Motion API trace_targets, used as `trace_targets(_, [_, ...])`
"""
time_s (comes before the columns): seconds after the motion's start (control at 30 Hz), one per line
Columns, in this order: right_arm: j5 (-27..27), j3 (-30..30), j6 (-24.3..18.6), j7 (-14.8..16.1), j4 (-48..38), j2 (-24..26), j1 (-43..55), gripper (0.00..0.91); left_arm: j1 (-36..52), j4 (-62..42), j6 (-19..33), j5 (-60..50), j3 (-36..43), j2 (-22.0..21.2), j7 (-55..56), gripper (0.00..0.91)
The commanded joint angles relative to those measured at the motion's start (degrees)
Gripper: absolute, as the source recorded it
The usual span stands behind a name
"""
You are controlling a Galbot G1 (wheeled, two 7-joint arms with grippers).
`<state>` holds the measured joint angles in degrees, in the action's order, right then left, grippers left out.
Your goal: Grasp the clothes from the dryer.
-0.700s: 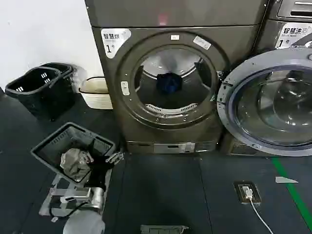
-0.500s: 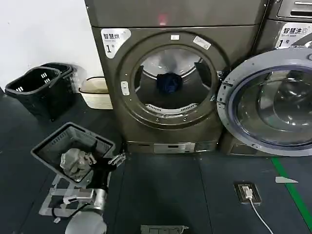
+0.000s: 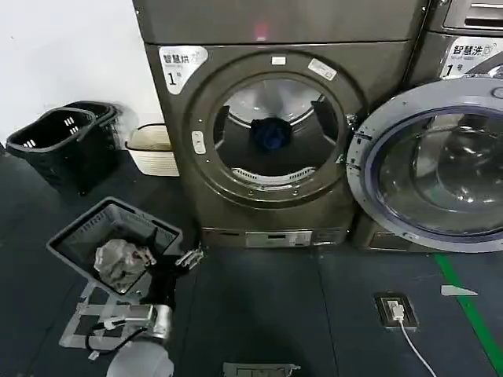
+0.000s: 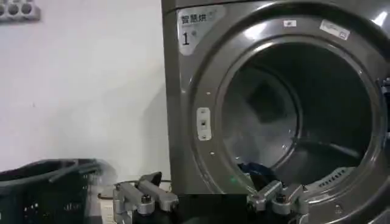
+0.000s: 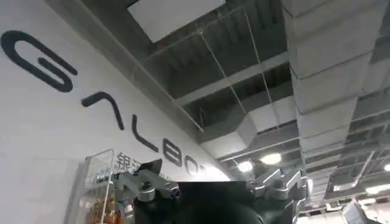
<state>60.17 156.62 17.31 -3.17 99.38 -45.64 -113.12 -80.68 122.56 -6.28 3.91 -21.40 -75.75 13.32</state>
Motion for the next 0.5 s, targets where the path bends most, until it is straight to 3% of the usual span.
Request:
trace_targets(0.03, [0.3,0.0,-0.3,0.0,0.1,0.0,0.1,0.907,0.1,-0.1,0.0,0.0,0.2,-0.1,0.0,0.907])
trace_targets(0.5, [0.3,0.0,-0.2,0.4,-0.1,-0.9,1.0,0.907,1.1,-0.5,-0.1,0.0,0.5,0.1,-0.4,0.907])
